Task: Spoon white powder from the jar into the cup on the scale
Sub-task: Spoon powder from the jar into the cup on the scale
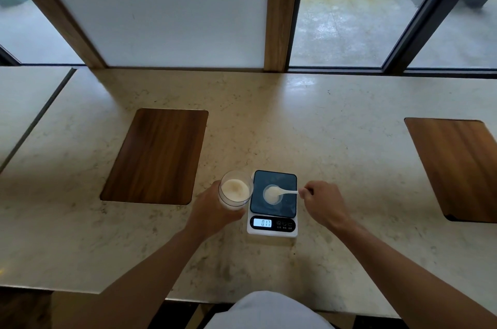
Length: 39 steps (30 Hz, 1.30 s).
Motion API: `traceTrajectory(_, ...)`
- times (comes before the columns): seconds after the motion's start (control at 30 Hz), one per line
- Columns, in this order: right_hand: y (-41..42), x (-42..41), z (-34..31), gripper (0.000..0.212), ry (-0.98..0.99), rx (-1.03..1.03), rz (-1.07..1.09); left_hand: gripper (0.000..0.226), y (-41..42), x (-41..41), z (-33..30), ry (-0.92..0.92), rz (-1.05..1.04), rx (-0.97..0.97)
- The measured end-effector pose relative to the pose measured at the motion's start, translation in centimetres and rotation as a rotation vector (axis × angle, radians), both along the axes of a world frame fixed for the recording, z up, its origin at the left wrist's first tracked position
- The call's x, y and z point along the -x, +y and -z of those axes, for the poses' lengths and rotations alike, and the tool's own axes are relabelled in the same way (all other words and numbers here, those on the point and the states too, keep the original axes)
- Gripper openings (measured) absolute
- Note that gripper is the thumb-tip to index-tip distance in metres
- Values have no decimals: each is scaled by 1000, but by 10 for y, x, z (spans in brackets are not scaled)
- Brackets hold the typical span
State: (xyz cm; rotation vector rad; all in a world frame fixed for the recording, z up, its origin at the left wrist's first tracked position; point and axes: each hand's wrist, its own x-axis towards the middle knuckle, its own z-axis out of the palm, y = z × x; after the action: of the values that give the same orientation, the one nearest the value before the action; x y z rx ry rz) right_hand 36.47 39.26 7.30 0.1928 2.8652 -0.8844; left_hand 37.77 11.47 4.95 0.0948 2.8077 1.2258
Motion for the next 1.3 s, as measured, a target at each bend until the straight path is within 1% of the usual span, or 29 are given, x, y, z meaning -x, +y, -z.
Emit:
traceTrajectory(0.3,-2,-3,-9,25,140,-162,-177,71,2,-1,-1,-14,18,-39)
traceTrajectory(0.77,4,-21,-13,14,362,-178,-283,71,7,-1,-3,2,20,-15)
traceTrajectory(0.9,6,-22,-11,14,361,-148,-264,71,10,-3,-6,17,21,-25)
traceTrajectory(1.0,7,-21,-8,18,309,-116,-199,69,11,-3,-6,11,27,-29)
traceTrajectory(1.1,10,-21,-7,18,298,-68,-149,68,13,-4,-6,-1,27,-45)
traceTrajectory(1.3,15,-22,-7,19,275,-51,-136,65,15,-6,-10,-12,24,-67)
